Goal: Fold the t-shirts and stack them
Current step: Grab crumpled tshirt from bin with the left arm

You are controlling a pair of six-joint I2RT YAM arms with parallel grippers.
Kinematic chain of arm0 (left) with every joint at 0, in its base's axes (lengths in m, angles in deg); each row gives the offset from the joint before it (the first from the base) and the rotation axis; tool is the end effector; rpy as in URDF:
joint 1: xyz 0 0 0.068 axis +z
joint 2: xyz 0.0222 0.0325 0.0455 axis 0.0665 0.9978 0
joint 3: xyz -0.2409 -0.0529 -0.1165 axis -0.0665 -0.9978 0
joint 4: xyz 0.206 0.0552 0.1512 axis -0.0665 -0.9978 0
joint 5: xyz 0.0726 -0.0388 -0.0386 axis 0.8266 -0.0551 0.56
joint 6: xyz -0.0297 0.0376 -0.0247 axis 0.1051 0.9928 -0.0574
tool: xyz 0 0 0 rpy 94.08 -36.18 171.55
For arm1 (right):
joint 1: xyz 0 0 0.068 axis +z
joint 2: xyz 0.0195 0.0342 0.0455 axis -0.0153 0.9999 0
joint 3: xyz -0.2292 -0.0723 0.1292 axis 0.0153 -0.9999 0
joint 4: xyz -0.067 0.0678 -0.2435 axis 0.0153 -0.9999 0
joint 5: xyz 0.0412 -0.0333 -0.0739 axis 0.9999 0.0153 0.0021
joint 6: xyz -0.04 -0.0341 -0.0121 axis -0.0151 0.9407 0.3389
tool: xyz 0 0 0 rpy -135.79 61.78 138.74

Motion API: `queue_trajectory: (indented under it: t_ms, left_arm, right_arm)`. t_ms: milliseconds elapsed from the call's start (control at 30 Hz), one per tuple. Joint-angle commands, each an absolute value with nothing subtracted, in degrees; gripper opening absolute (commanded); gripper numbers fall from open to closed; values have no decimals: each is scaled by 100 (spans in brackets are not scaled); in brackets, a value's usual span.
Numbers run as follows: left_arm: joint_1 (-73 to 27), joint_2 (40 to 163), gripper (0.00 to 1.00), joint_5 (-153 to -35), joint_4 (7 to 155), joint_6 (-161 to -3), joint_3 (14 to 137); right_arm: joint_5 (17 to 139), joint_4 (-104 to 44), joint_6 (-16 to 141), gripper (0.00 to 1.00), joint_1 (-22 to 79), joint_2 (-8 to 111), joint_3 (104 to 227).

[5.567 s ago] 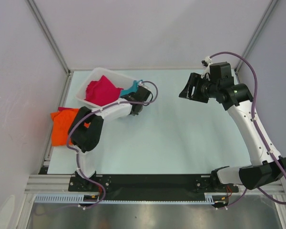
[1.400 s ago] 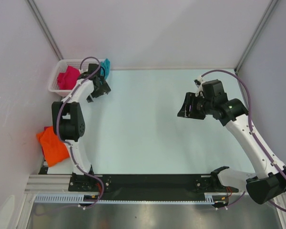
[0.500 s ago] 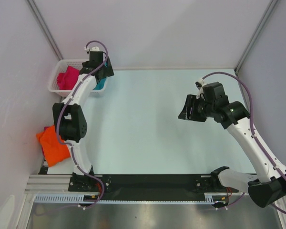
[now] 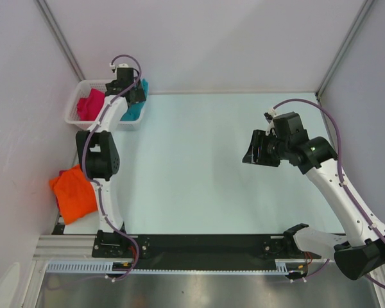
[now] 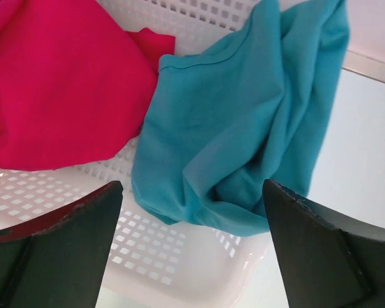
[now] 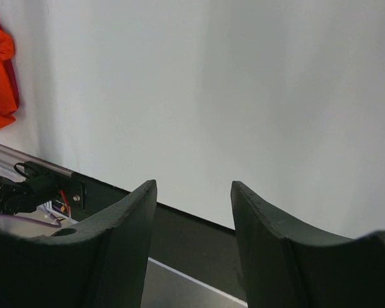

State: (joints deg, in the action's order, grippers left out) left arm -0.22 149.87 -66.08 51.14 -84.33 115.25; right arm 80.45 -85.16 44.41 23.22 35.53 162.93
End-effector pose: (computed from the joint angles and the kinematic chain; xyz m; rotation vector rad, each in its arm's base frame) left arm 0.5011 -0.0232 0.2747 -0.3744 2.1876 0.2207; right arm 0.1934 0.0934 0.3674 -0.0676 2.4749 0.5998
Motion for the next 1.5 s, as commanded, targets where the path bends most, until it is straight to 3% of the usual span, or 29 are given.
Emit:
queue_trajectory:
  t_ms: [0,167,333,567,667,767,800,1100,1233,1467]
  left_arm:
    - [188,15029,93,-6686,4976,-8583,11790]
    - [329,15021,70,-7231,4975,-8821,11518]
    - [364,15030,68,-7925,5107,-9172,11246]
    - [364,14889,76,-8776,5484,-9541,10929]
    - [364,14889,71,-9217,5643,-9734,10841]
    - [531,14950,42,-9525,5775,-9823,10779]
    - [540,14985,0,-9604,5801,-9858,10770]
    - [540,14618,0,-9219,5837,-9815,10630]
    - [435,13801,0,-9209,7229,-9412,9763]
    - [434,12466,0,-9542,8244,-9217,9031]
  right_arm:
    - [8003,-8503,4423,55,2329,3531,16442]
    - [8012,-8485,4388,55,2356,3566,16442]
    - [7977,-8520,4379,54,2382,3513,16425]
    - [7942,-8529,4396,54,2382,3426,16337]
    - [7924,-8538,4405,54,2382,3417,16311]
    - [7907,-8538,4423,54,2365,3416,16302]
    - [7915,-8546,4440,54,2365,3417,16293]
    - [8012,-8371,4467,54,2303,3443,16056]
    - [8187,-8116,4423,54,2303,3531,15854]
    - [8355,-7729,4300,53,2356,3671,15476]
